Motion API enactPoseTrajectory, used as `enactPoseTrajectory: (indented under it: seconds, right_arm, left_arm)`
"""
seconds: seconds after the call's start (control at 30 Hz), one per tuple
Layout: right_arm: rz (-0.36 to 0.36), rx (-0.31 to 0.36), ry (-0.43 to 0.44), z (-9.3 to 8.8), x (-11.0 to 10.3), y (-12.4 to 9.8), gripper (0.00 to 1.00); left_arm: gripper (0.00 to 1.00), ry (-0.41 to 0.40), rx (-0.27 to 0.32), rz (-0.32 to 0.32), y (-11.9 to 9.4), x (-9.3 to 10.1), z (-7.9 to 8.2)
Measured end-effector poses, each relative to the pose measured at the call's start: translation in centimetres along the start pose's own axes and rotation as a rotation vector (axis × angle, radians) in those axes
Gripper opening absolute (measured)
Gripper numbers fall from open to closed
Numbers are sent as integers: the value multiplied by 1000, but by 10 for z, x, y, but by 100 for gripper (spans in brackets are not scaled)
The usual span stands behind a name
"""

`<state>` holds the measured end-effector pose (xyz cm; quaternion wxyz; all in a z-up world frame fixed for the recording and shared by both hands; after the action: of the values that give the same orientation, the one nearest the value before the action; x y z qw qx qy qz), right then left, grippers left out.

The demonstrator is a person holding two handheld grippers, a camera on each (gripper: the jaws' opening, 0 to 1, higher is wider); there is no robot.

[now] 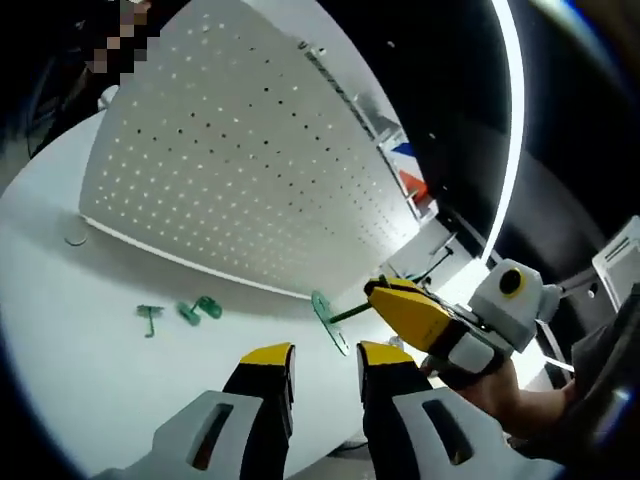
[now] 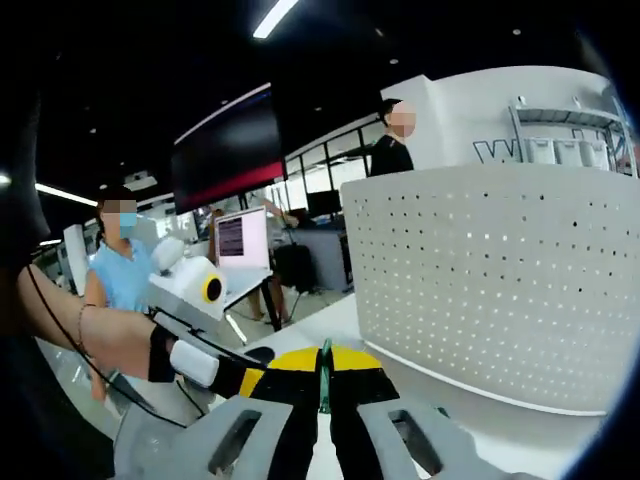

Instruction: Insert the hook assembly into the mounting plate slot until the hook locks in place.

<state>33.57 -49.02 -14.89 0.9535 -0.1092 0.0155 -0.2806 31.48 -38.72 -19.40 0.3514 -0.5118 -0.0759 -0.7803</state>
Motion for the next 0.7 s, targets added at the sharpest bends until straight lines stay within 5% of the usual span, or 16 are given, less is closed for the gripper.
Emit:
enactPoseTrajectory:
  seconds: [0.47,0.7]
  right_arm:
    - [20,24,-28,4,-6,-1,0]
    - [28,35,-38,5,-8,-3,0]
  left_arm:
    - [6,-145,21,-81,-2,5,1]
    - [6,-202,20,-105,-1,5,0]
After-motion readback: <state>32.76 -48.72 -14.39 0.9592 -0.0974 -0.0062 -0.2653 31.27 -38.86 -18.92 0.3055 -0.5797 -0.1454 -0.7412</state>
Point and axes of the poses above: the point that each gripper's makers call its tool centre point, and the gripper's own axes: y roughly forward along the fingers, x roughly to its right, z roughly out of its top, the point moved 7 cm from there along -y, roughly backward along the fingers, and after that the axes turned 10 degrees about -y, right-handed, at the moved point
